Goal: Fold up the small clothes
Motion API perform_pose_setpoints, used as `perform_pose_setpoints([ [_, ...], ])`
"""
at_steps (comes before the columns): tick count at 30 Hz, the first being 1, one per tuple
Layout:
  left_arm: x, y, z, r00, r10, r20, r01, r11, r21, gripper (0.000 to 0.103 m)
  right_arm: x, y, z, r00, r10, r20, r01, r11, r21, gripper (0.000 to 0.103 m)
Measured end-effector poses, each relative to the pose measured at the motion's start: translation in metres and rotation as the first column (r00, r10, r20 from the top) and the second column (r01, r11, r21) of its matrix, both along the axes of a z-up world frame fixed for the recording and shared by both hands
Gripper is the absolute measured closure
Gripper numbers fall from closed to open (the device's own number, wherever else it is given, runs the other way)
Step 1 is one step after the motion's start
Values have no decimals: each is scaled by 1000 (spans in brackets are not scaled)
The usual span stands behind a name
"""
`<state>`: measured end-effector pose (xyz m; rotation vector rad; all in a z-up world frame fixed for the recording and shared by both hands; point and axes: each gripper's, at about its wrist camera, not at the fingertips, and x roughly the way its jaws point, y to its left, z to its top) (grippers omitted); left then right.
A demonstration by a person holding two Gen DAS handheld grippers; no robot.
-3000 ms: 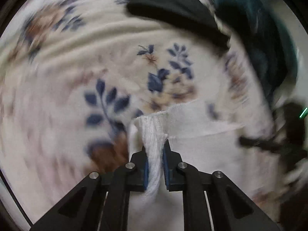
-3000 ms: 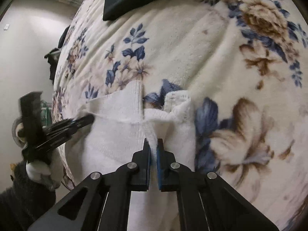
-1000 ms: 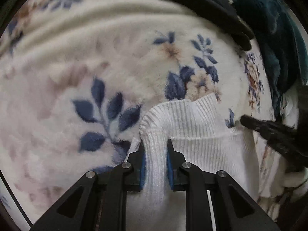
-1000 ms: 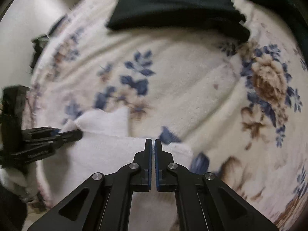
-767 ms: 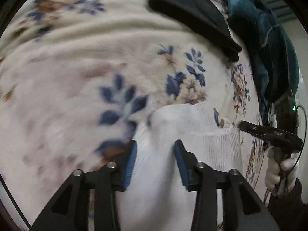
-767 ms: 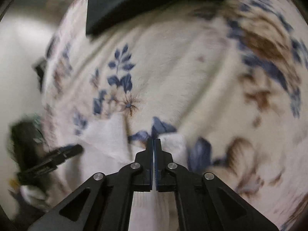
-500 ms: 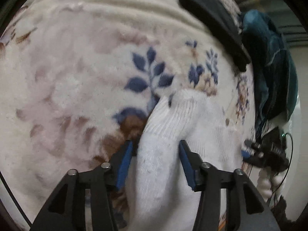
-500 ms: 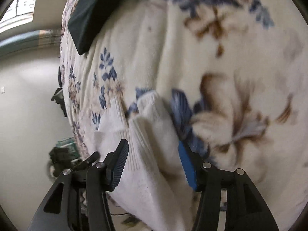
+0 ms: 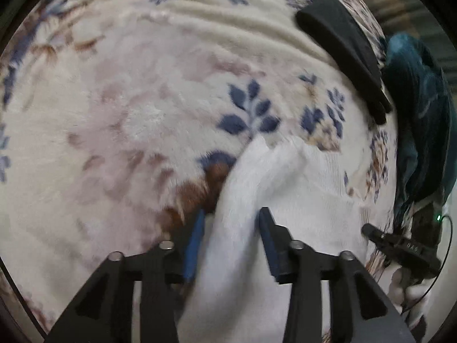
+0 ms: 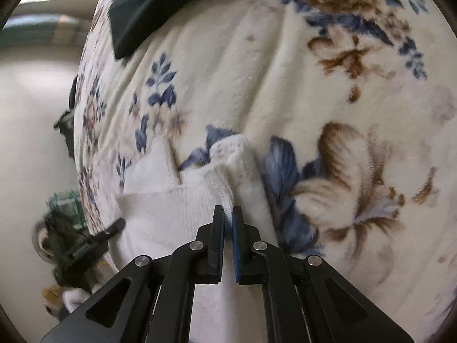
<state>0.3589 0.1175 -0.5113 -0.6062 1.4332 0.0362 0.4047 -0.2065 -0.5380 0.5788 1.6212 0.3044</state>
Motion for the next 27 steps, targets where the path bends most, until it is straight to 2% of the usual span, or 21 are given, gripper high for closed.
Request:
perform_pose_setpoints([
  [1,-7,-4,9,1000,-11,13,11,1000,27,54,-2,1,6,1000,23,1,-23,1000,-8,91],
  [2,-14,-8,16,1000,-21,14,20,998,61,51,-7,2,12,999,39,3,-39,999,-18,75],
  [3,-20,-11,19,1000,-28,3,27,995,100,49,-13,1,18,999,43,11,-42,999,-27,50],
  [4,-27,-15,21,999,-34,-23,38,985,166,49,-22,-1,23,999,40,17,-40,999,-30,45],
  [5,-36,-21,22,998,-48,-45,56,975,216,49,-33,-1,28,999,39,14,-39,999,-19,44],
  [8,-58,-38,14,991,-89,-99,112,959,259,49,-68,-3,25,998,40,-53,-39,999,7,44],
  [12,-77,-55,2,984,-119,-132,148,958,244,49,-113,6,10,990,26,-137,-26,1000,4,44],
  [15,-82,-60,0,985,-118,-130,147,958,247,49,-137,15,-1,984,5,-179,-5,1000,-2,44],
  [22,-84,-59,2,986,-125,-108,148,961,235,49,-149,14,-4,985,-46,-167,43,999,-18,45],
  [23,-86,-58,2,988,-129,-88,146,962,229,50,-150,14,-3,987,-50,-155,47,999,-21,54],
  [24,-87,-60,4,991,-123,-58,133,969,209,77,-148,12,0,988,-58,-142,55,998,-26,75],
  [25,-89,-57,5,994,-110,-27,113,979,171,95,-147,10,3,989,-68,-128,65,997,-29,82],
  [27,-92,-48,5,997,-82,4,81,988,131,96,-147,7,11,993,-74,-95,66,994,-89,91],
])
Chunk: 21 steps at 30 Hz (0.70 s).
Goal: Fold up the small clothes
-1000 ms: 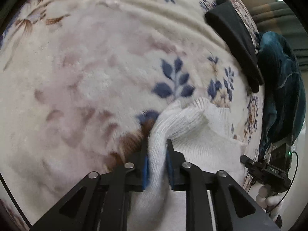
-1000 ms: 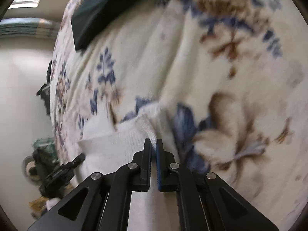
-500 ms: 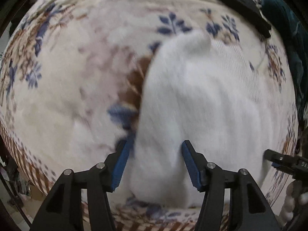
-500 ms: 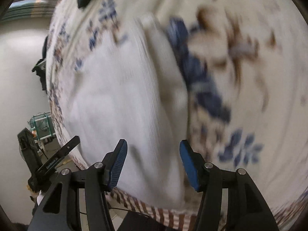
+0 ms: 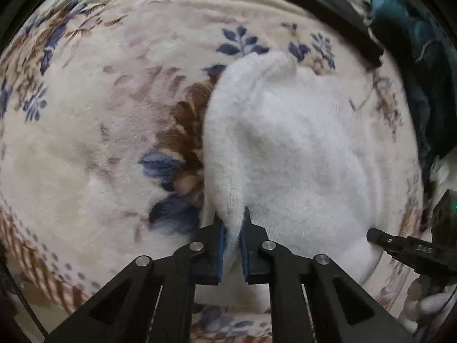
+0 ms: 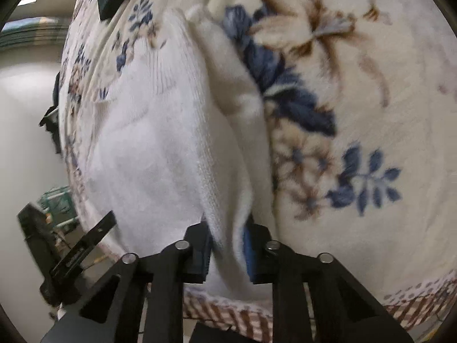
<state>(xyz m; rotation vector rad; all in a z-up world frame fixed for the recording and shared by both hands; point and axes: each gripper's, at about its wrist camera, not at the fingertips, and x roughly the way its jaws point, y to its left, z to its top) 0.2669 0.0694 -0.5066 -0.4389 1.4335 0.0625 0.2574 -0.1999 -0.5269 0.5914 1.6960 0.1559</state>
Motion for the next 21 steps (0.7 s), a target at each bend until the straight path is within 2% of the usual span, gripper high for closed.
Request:
perform_pose_setpoints([
  [1,-1,8,-4,1000,31,2,-31,999,-36,96,2,-2,6,1000,3,24,-2,999,-52,95],
  [3,-2,22,-11,997,79,-10,-79,992,-98,96,5,-8,12,999,-5,47,9,996,-85,95],
  [5,-6,31,-9,995,95,-13,-95,977,-191,93,5,-11,3,1000,-29,2,29,998,-49,95],
  [8,-20,38,3,996,94,-2,-92,967,-236,82,7,-12,1,1000,-4,-11,4,1000,22,92],
  [10,-35,38,3,998,63,3,-60,964,-257,69,3,-21,3,999,-9,-31,11,997,79,75],
  [11,-39,32,0,999,40,-11,-42,965,-260,69,-2,-26,4,999,-17,-43,21,995,100,60],
  [12,-41,27,-6,999,21,-28,-28,966,-256,69,-8,-32,5,998,-28,-57,34,993,113,55],
  [13,-46,21,-11,999,-7,-40,-4,967,-256,69,-15,-34,5,997,-28,-67,36,992,121,55],
  [15,-52,8,-15,997,-69,-22,63,976,-207,70,-30,-34,-1,992,3,-125,13,992,126,55],
  [17,-54,-5,-17,992,-128,8,128,984,-126,92,-41,-28,-6,990,29,-140,-8,989,150,55],
  [18,-52,-7,-17,990,-143,10,143,984,-107,97,-44,-22,-8,990,57,-131,-36,988,152,56],
  [19,-51,-8,-15,986,-163,20,164,981,-99,98,-45,-18,-7,991,79,-106,-66,991,119,61],
  [20,-49,-7,-11,983,-184,26,185,979,-81,99,-46,-15,-6,992,94,-86,-86,992,86,78],
  [21,-48,-4,-8,978,-205,29,207,976,-65,99,-46,-11,-5,991,108,-76,-104,993,55,90],
])
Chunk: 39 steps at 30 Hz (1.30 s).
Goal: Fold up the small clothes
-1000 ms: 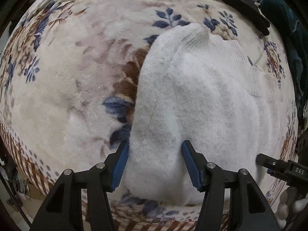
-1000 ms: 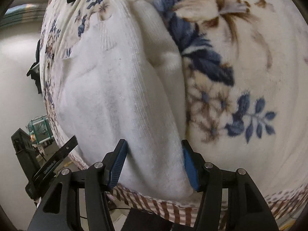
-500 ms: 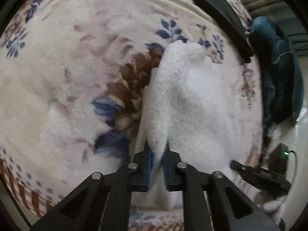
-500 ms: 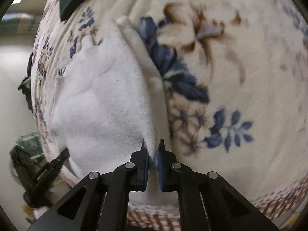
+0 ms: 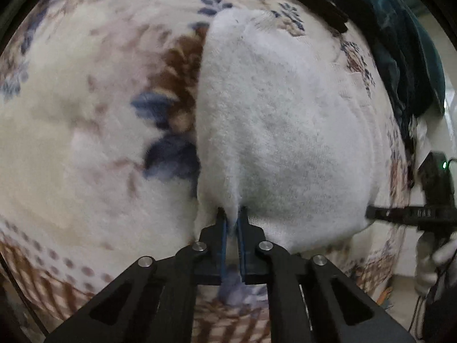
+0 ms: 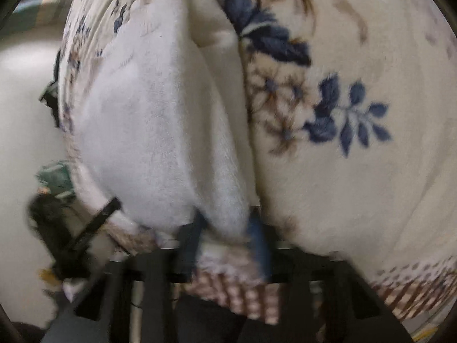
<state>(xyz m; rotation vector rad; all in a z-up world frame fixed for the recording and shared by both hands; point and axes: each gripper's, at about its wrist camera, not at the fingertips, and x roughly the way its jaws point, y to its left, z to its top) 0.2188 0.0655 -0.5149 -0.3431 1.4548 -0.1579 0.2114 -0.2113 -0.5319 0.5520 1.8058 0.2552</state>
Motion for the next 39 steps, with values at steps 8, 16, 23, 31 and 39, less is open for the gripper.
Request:
perform_pose_setpoints([
  [8,-2,30,8,995,51,-88,-54,998,-29,93,14,-12,13,999,-30,17,30,999,-35,100],
  [16,-59,33,-43,799,486,-352,-598,697,-396,57,-41,-45,-7,901,-396,-180,429,875,223,34],
  [23,-48,21,-76,691,637,-341,-712,522,-468,65,-46,-2,-81,730,-593,-340,684,624,379,36],
  [31,-2,-1,-14,900,432,61,-393,862,-320,78,-17,17,-8,852,-520,-62,513,804,301,69],
  [39,-44,38,-54,817,523,-245,-571,672,-471,66,2,50,-17,906,-414,-85,422,875,236,50],
])
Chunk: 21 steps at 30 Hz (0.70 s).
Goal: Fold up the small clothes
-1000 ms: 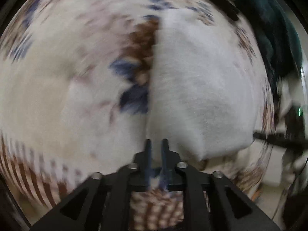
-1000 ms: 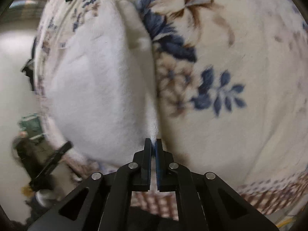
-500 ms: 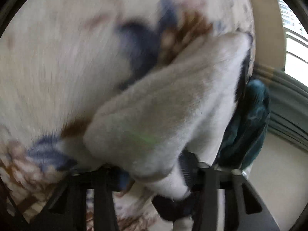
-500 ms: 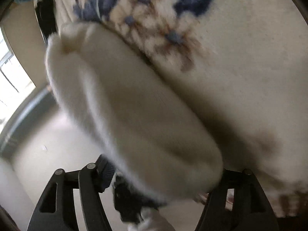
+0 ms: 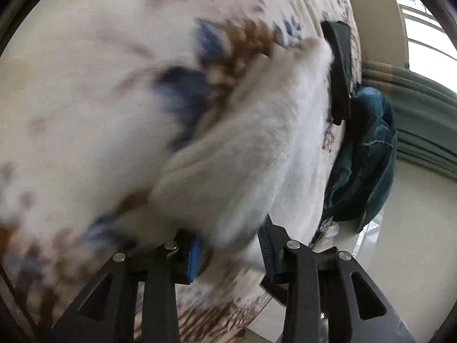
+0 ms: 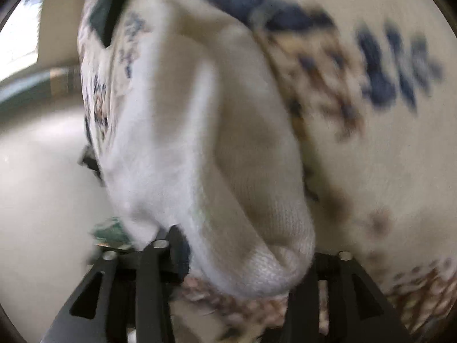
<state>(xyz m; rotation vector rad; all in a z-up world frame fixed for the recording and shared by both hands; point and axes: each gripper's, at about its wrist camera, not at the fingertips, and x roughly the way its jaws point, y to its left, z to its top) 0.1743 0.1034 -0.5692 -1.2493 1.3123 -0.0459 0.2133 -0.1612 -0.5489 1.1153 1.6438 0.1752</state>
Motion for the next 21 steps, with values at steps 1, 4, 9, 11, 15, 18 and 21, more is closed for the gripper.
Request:
perform_pose_setpoints([
  [1,-5,5,13,999,-35,6,35,998,61,52,-5,-6,1,1000,5,-10,-5,1000,0,48],
  [4,3,19,44,994,-102,38,90,968,234,37,-2,-19,16,998,60,31,-59,998,-37,36],
  [9,72,22,39,958,-255,127,192,908,371,34,37,-22,34,969,187,162,-164,976,-144,16],
  [11,112,10,20,931,-341,132,277,893,354,34,65,-12,29,957,215,193,-187,970,-154,16],
  [15,151,-5,-11,895,-430,119,389,883,261,34,94,-31,-14,964,216,153,-208,976,-66,16],
  [18,150,-3,-23,896,-426,128,403,899,172,33,113,-24,-45,965,231,127,-238,970,46,14],
  [21,141,2,-20,900,-407,157,389,912,134,35,120,-14,-58,964,235,124,-247,964,97,15],
])
